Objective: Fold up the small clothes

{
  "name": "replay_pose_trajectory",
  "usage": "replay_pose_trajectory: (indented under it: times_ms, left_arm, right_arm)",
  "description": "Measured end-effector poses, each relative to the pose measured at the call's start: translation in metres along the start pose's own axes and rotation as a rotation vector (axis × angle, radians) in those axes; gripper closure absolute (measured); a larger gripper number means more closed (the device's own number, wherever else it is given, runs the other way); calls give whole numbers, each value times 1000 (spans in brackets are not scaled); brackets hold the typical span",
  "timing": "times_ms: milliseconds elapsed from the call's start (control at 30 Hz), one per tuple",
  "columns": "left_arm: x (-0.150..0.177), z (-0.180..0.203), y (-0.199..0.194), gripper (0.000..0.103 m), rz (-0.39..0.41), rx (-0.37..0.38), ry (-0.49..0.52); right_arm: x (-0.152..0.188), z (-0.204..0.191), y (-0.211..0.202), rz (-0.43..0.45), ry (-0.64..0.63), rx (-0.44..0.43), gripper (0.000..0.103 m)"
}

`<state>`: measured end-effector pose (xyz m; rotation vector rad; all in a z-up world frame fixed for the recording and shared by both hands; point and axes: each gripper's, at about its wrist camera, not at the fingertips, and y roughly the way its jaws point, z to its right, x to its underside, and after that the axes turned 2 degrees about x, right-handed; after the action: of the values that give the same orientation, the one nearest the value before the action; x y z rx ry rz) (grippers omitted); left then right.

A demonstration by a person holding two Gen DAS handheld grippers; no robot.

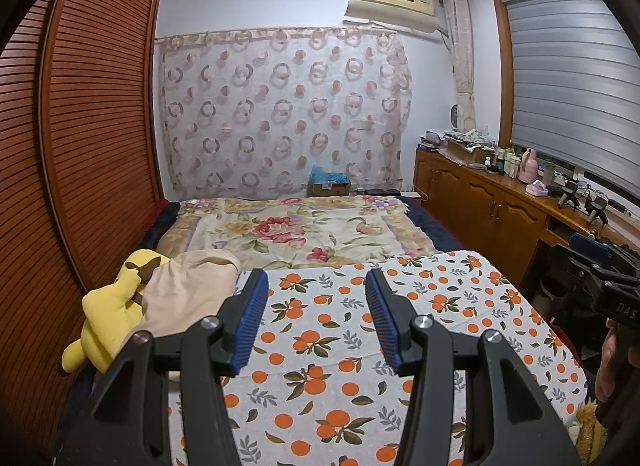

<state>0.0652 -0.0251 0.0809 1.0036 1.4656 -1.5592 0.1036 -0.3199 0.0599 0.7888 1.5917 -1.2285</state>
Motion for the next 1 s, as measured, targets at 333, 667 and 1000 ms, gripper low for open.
replay_pose_trajectory:
  times_ms: [333, 667, 1000]
  left_arm:
    - [1, -1, 0, 53, -4, -3, 1]
    - [1, 0, 0, 52, -3, -4, 0]
    - [1, -1, 0, 52, -1, -6, 2]
  right_arm:
    - [2, -2, 1, 2, -3, -2, 21]
    - [2, -2, 1, 1, -5, -2, 21]
    - [0, 0, 1, 2, -3, 3, 21]
